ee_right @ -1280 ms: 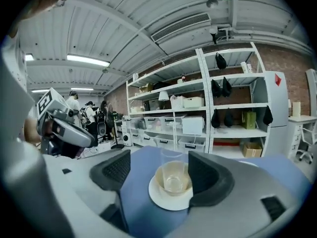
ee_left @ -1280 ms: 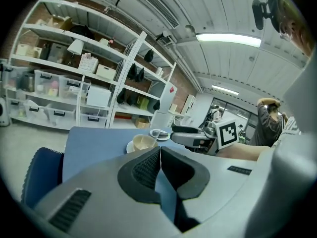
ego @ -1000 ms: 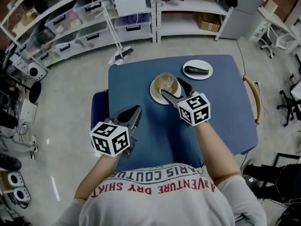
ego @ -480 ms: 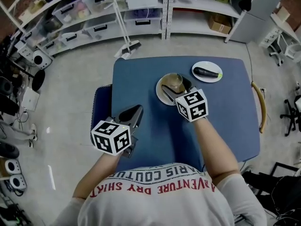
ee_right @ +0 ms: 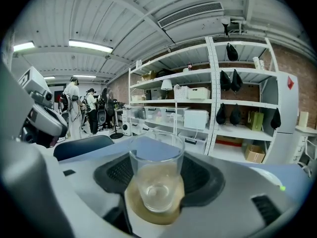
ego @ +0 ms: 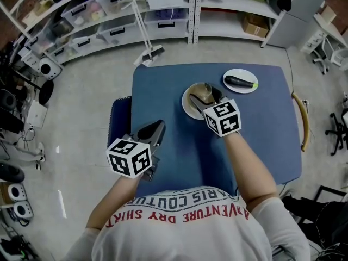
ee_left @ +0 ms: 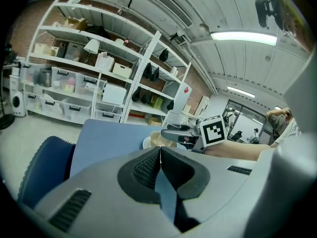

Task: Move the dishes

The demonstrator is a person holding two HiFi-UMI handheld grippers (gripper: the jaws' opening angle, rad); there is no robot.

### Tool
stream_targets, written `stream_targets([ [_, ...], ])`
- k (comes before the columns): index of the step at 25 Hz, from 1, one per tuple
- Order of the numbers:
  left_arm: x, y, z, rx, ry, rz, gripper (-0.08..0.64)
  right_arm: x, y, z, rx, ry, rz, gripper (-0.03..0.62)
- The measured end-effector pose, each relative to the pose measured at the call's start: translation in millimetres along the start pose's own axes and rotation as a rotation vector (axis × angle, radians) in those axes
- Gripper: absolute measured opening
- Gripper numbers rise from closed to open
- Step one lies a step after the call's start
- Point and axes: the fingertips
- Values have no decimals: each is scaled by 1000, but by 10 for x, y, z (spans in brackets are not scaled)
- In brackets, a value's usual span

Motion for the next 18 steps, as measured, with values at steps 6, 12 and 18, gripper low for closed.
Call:
stream_targets([
  [6, 25, -72, -6, -8, -4, 4, 29, -12, 2, 18, -7, 3, 31, 284],
  [12, 89, -163, -37, -25, 8, 14, 29, 247, -144, 69, -28, -9, -6, 284],
  [18, 149, -256, -179, -76, 24, 22, 29, 499, -439, 77, -70, -12, -32, 284],
])
Point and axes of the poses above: the fingertips, and each gripper's own axes: y forward along the fingers, z to its left, x out of its top, and after that the axes turned 2 degrees about -z, right-handed
